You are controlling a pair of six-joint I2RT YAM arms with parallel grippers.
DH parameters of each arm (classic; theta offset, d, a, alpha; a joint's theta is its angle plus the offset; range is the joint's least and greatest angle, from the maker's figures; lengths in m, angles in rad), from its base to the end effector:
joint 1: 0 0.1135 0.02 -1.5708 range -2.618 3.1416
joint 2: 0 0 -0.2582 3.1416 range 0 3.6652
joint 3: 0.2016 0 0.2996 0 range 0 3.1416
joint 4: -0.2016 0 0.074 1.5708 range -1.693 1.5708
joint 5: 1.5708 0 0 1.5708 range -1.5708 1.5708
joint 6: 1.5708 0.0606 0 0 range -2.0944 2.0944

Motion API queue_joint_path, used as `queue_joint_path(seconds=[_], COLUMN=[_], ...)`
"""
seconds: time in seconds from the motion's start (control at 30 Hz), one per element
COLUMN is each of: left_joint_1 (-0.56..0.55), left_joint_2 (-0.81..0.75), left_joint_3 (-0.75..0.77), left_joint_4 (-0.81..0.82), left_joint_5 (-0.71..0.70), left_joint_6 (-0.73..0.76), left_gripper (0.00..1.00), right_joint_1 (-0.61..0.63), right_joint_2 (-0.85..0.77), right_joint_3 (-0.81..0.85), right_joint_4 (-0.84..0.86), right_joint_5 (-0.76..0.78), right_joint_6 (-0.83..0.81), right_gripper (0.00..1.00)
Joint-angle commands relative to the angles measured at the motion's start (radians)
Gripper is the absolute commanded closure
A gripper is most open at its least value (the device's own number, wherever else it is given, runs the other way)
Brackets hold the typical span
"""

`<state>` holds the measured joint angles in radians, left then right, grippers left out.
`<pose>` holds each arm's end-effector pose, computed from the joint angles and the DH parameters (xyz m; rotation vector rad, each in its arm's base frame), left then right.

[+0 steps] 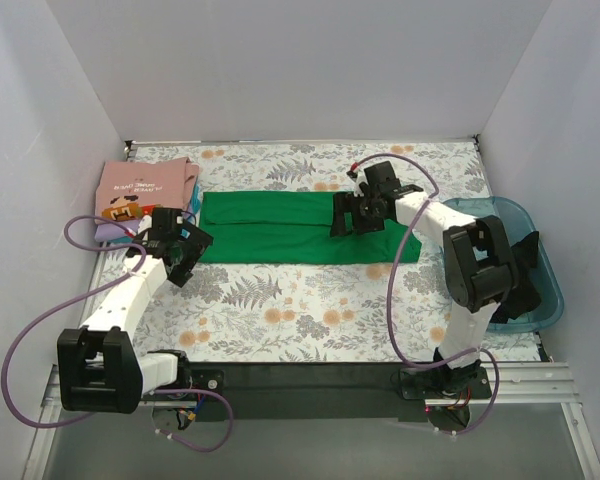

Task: Fold and stack the t-shirts
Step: Fold the tshirt

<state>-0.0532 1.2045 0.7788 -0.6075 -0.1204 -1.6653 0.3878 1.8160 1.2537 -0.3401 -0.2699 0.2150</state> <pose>0.2883 -0.0081 0.1728 -1.9541 1.8137 -0.4512 0.4059 0.1833 0.1543 -0.3357 2.4996 0.5863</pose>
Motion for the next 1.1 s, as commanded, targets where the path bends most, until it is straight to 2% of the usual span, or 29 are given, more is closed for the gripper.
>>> queue_joint_path(seconds=[0.0, 0.33, 0.47, 0.53, 0.7, 0.8, 0.93, 0.97, 1.0, 1.07], left_joint_1=[0.006, 0.006, 0.006, 0.006, 0.006, 0.006, 0.006, 0.006, 0.006, 0.006], left_joint_2=[-0.005, 0.041, 0.047, 0.041, 0.032, 0.032, 0.043, 0.044, 0.044, 0.043], left_joint_3=[0.019, 0.034, 0.060, 0.062, 0.040, 0.030, 0.030, 0.033, 0.033, 0.033], left_joint_4=[-0.015, -0.031, -0.043, -0.044, -0.020, -0.011, -0.003, -0.006, -0.009, -0.009], left_joint_5=[-0.015, -0.035, -0.027, -0.025, 0.016, 0.022, 0.033, 0.030, 0.030, 0.025], left_joint_6=[-0.007, -0.011, -0.007, -0.002, 0.004, 0.009, 0.013, 0.016, 0.018, 0.018], left_gripper=[0.06, 0.06, 0.06, 0.06, 0.06, 0.06, 0.06, 0.06, 0.06, 0.06], right_joint_1=[0.008, 0.017, 0.017, 0.016, 0.025, 0.051, 0.071, 0.080, 0.080, 0.083], right_joint_2=[0.055, 0.291, 0.330, 0.290, 0.111, 0.051, 0.058, 0.081, 0.095, 0.121], right_joint_3=[0.126, 0.438, 0.521, 0.510, 0.337, 0.232, 0.196, 0.211, 0.219, 0.239], right_joint_4=[0.049, 0.053, 0.043, 0.032, 0.017, -0.013, -0.048, -0.059, -0.059, -0.071], right_joint_5=[-0.046, -0.089, -0.094, -0.066, 0.081, 0.230, 0.331, 0.325, 0.314, 0.295], right_joint_6=[0.017, 0.096, 0.119, 0.106, 0.055, 0.037, 0.029, 0.020, 0.020, 0.017], right_gripper=[0.02, 0.02, 0.01, 0.02, 0.02, 0.02, 0.10, 0.15, 0.15, 0.22])
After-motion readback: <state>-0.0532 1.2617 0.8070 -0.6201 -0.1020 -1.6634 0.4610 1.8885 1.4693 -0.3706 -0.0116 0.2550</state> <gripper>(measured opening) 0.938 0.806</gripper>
